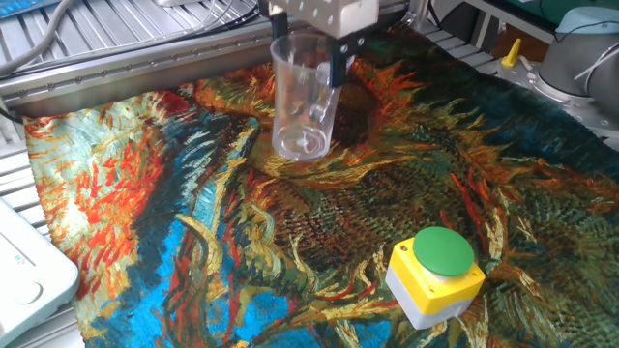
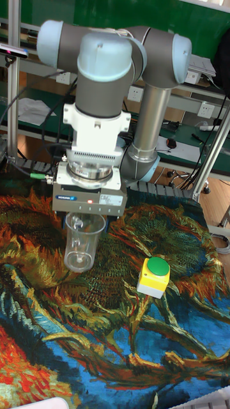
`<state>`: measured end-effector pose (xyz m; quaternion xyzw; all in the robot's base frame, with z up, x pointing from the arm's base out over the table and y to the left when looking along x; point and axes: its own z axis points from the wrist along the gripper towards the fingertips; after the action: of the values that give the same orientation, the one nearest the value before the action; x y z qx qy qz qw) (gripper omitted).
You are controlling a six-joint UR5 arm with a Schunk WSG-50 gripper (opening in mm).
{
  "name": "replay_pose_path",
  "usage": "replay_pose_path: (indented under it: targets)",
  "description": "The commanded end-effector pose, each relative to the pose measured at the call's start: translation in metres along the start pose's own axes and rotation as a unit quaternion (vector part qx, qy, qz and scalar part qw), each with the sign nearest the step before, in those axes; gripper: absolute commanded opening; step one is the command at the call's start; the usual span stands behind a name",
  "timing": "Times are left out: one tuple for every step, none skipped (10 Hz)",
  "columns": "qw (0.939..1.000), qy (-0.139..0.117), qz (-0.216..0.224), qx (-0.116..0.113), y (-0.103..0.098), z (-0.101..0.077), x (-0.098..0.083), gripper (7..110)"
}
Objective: Pick up the cup
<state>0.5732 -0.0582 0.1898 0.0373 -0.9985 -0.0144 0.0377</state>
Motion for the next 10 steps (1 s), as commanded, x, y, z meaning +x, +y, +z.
replay_pose_path:
  targets:
    - [1.0000,-0.002,-0.005,-0.001,0.003,-0.013,0.009,66]
    - [1.0000,-0.002,-0.006,-0.001,0.003,-0.014,0.010,66]
    - [1.0000,-0.002,-0.005,0.000,0.004,-0.017,0.013,66]
    - [1.0000,-0.002,-0.005,0.000,0.005,-0.019,0.016,66]
    - [1.0000,0.001,-0.005,0.001,0.006,-0.020,0.019,66]
    - [1.0000,0.002,-0.003,0.001,0.007,-0.021,0.020,66]
    - [1.0000,0.003,-0.003,0.001,0.009,-0.021,0.022,66]
    - [1.0000,0.005,-0.003,0.001,0.010,-0.020,0.022,66]
    - [0.9999,0.009,-0.003,0.003,0.009,-0.019,0.023,66]
    - [0.9999,0.013,-0.003,0.003,0.010,-0.018,0.025,66]
